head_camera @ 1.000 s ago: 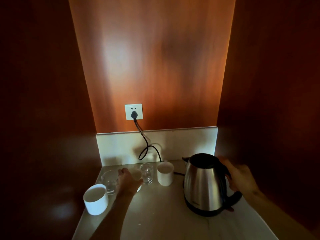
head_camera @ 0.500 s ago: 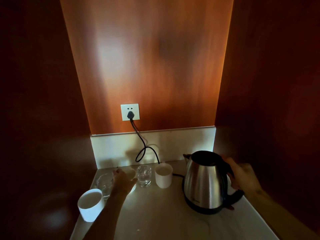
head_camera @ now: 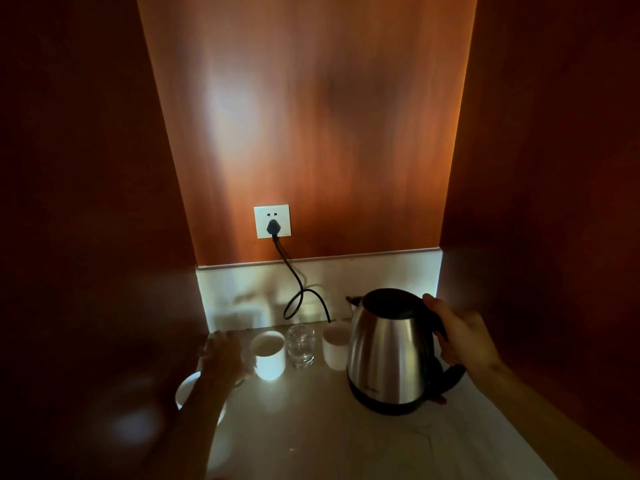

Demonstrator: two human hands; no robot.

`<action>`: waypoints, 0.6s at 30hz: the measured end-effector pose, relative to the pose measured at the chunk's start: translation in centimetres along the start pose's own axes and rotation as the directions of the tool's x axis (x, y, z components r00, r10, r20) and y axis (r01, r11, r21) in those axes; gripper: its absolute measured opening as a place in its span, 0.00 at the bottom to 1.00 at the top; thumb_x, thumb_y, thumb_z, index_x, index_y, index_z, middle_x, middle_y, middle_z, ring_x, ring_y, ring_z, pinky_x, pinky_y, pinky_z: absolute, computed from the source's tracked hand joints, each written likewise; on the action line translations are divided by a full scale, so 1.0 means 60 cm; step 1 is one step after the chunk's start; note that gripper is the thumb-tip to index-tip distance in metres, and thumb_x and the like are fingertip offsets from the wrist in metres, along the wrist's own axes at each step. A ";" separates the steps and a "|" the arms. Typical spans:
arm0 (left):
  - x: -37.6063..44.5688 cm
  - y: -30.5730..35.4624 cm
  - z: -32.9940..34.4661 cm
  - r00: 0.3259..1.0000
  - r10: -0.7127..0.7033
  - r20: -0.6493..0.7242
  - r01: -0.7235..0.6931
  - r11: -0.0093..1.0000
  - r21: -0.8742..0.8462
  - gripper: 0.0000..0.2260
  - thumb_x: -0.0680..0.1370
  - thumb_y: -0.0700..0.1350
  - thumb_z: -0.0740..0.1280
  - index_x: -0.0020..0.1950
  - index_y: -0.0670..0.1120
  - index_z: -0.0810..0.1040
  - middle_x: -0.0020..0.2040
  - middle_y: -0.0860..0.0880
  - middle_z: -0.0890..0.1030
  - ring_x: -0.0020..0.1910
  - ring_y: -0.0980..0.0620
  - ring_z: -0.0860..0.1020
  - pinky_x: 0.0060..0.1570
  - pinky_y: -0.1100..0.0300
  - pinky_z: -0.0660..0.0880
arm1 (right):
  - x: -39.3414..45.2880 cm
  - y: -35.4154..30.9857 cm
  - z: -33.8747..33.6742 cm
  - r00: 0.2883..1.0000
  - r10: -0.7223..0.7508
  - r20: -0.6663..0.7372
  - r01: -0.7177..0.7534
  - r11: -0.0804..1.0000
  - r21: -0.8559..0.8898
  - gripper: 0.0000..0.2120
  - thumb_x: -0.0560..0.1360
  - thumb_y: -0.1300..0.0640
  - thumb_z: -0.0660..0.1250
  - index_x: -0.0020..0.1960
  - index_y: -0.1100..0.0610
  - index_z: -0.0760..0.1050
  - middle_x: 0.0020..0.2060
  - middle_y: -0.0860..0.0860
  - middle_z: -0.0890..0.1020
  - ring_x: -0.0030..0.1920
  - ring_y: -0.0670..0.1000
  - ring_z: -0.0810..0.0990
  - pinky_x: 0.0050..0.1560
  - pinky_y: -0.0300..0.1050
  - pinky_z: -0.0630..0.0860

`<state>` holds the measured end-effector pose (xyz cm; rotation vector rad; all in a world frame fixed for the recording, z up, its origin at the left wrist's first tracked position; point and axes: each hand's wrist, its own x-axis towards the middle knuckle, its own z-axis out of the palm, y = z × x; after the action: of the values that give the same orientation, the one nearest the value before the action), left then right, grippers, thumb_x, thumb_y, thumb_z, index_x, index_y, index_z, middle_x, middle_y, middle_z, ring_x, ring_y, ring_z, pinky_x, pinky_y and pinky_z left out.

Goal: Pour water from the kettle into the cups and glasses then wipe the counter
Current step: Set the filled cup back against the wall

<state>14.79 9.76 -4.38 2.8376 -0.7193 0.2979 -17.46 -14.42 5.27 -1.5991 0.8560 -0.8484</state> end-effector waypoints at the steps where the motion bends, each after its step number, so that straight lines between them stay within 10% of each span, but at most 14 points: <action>1: 0.005 -0.013 0.010 0.998 -0.032 0.051 0.033 0.999 -0.019 0.39 0.61 0.63 0.77 0.64 0.42 0.71 0.60 0.41 0.73 0.59 0.41 0.76 0.54 0.50 0.77 | -0.003 -0.001 0.005 1.000 -0.014 0.003 0.014 1.000 -0.005 0.29 0.77 0.42 0.70 0.26 0.58 0.66 0.20 0.53 0.64 0.18 0.49 0.63 0.28 0.43 0.61; 10: 0.005 -0.025 -0.008 0.980 -0.097 0.171 0.126 0.978 -0.168 0.32 0.65 0.59 0.74 0.64 0.49 0.71 0.63 0.47 0.72 0.62 0.45 0.75 0.55 0.54 0.76 | -0.021 -0.014 0.024 0.998 -0.062 0.003 0.062 0.996 -0.060 0.30 0.79 0.45 0.69 0.25 0.61 0.66 0.17 0.53 0.66 0.17 0.50 0.65 0.23 0.39 0.63; 18: -0.018 0.023 -0.104 0.991 -0.133 -0.021 0.125 0.969 -0.213 0.26 0.68 0.56 0.73 0.61 0.47 0.70 0.56 0.45 0.73 0.55 0.41 0.78 0.50 0.51 0.78 | -0.027 -0.038 0.010 0.999 -0.052 -0.007 0.051 0.994 -0.094 0.32 0.77 0.39 0.70 0.24 0.58 0.66 0.20 0.55 0.66 0.19 0.52 0.67 0.27 0.42 0.66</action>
<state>12.30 10.54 1.56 2.6544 -0.5222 0.2350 -17.50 -12.39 7.25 -1.7066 0.8761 -0.8638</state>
